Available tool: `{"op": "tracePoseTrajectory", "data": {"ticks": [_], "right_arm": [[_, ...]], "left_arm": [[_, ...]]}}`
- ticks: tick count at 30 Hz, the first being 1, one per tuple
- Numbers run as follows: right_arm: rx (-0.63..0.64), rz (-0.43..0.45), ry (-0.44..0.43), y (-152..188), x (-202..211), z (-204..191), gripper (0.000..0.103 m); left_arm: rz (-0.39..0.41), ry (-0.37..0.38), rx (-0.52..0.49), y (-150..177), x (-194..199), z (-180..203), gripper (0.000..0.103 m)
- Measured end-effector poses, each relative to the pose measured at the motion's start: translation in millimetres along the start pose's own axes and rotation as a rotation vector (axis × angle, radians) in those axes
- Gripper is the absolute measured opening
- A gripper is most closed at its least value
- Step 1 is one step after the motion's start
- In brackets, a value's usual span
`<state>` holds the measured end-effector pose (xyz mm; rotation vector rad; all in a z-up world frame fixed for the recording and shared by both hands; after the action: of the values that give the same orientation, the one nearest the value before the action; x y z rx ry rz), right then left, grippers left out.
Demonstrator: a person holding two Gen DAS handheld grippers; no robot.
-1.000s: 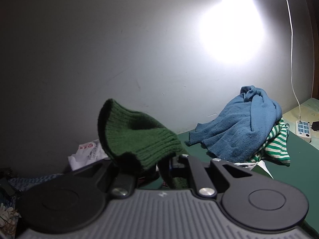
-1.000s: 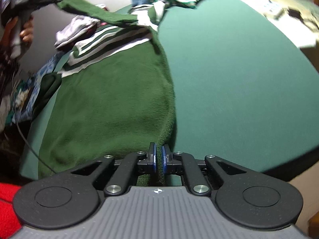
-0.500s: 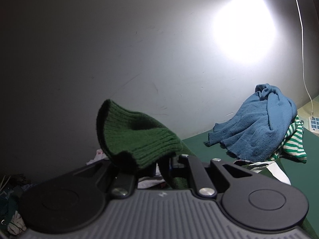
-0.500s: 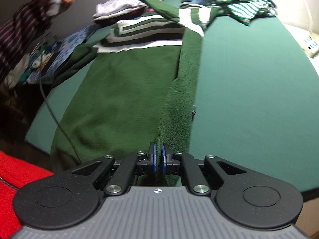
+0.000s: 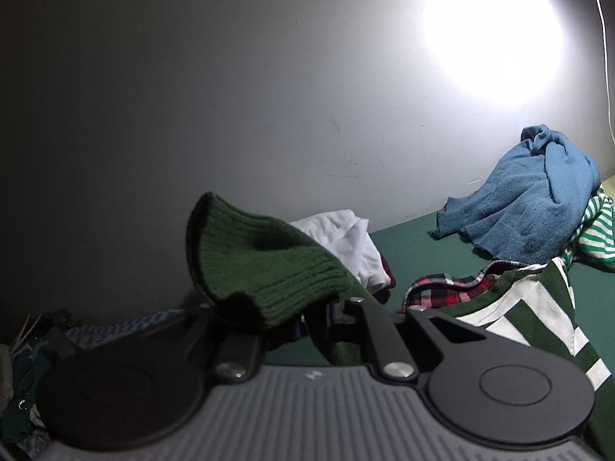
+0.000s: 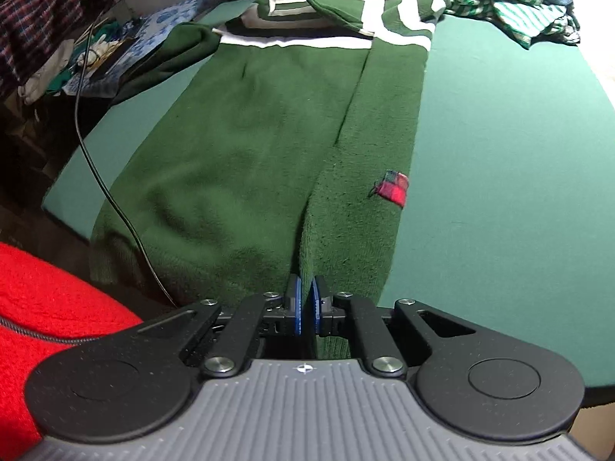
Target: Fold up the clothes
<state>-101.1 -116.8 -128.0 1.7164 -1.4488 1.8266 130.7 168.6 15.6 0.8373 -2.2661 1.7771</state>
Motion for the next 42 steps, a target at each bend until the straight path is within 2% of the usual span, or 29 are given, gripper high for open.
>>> {"op": "tracePoseTrajectory", "data": {"ticks": [4, 6, 8, 13, 19, 22, 25, 27, 29, 31, 34, 42], "right_arm": [[-0.017, 0.01, -0.044, 2, 3, -1, 0.021], [-0.035, 0.033, -0.066, 3, 14, 4, 0.021], [-0.036, 0.043, -0.041, 6, 24, 10, 0.021], [-0.055, 0.007, -0.005, 17, 26, 19, 0.02], [-0.08, -0.032, -0.048, 23, 9, 8, 0.019], [-0.092, -0.052, -0.103, 25, 6, 2, 0.019], [-0.039, -0.084, -0.12, 25, 6, -6, 0.019], [-0.057, -0.038, -0.126, 14, 17, 0, 0.019], [-0.127, 0.032, -0.14, -5, 26, 14, 0.019], [-0.162, 0.072, -0.11, -21, 21, 24, 0.021], [-0.145, 0.08, -0.053, -35, 1, 28, 0.021], [-0.088, 0.105, -0.027, -79, -9, 45, 0.021]], "left_arm": [[-0.025, -0.012, 0.005, 12, -4, -5, 0.01], [-0.028, -0.013, 0.005, 15, -4, -6, 0.01], [-0.027, -0.011, 0.003, 17, -4, -6, 0.01], [-0.035, -0.01, -0.008, 23, -4, -1, 0.01], [-0.049, -0.022, -0.013, 31, -6, -2, 0.011], [-0.061, -0.025, 0.001, 33, -10, -6, 0.011], [-0.057, -0.015, 0.002, 33, -8, -7, 0.011], [-0.05, -0.013, -0.004, 33, -6, -5, 0.011], [-0.047, -0.011, -0.001, 32, -6, -3, 0.011], [-0.046, -0.012, 0.011, 31, -6, -3, 0.011], [-0.041, -0.012, 0.026, 29, -2, -7, 0.011], [-0.035, -0.021, 0.079, 33, 9, -17, 0.011]]}}
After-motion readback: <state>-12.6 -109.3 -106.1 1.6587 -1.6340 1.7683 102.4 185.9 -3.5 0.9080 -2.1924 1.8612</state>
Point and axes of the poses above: each gripper's, at about its wrist camera, not at the fingertips, and x roughly against the way its jaws point, z to its right, y to its underside, the point moved 7 cm from there along -x, roughly the way its jaws point
